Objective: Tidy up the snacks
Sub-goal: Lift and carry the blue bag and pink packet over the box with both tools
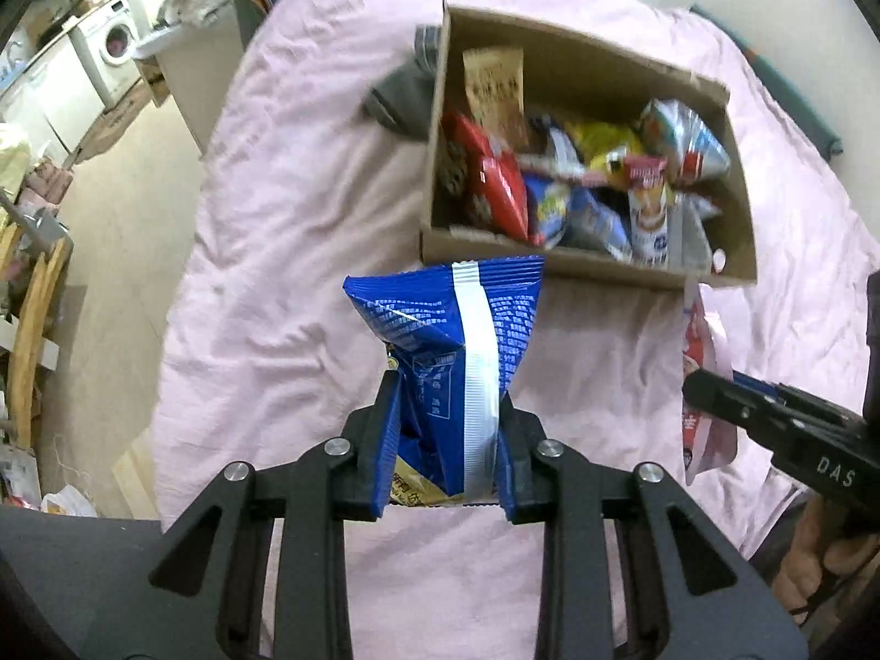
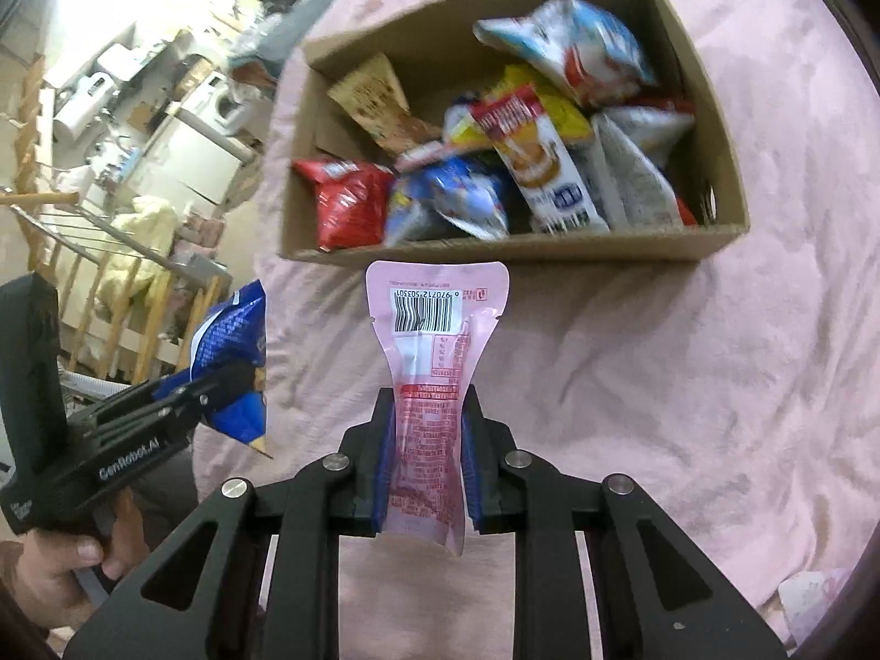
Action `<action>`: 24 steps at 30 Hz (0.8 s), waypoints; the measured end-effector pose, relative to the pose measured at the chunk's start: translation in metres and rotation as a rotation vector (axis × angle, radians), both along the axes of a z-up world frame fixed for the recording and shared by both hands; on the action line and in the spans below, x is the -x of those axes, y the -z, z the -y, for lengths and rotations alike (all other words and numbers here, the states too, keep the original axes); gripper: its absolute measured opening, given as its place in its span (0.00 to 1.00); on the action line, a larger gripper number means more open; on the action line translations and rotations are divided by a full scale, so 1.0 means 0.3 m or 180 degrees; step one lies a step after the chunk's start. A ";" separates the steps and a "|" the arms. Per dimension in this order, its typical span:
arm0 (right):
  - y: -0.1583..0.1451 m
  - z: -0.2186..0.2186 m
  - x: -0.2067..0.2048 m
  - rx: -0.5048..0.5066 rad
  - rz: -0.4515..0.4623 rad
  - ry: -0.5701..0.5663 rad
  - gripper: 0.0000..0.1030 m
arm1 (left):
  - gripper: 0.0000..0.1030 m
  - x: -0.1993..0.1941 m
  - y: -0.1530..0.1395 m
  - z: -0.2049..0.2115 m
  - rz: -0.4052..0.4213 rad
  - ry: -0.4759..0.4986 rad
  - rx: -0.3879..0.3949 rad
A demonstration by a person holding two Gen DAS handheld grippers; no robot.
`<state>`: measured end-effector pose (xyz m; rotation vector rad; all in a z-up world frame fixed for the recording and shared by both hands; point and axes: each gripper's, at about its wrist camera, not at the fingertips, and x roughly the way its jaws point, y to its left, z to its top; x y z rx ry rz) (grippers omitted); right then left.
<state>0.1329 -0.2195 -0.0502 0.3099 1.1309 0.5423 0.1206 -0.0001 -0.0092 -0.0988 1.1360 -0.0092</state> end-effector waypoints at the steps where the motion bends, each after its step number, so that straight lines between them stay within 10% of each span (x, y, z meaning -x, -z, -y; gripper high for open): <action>1: -0.017 0.003 0.002 -0.0026 0.0053 0.0004 0.21 | 0.25 -0.006 -0.017 -0.005 0.0037 -0.0005 -0.0002; 24: -0.275 0.090 -0.254 -0.0069 0.0542 0.0441 0.21 | 0.25 -0.272 -0.244 0.043 0.0704 0.0138 0.0073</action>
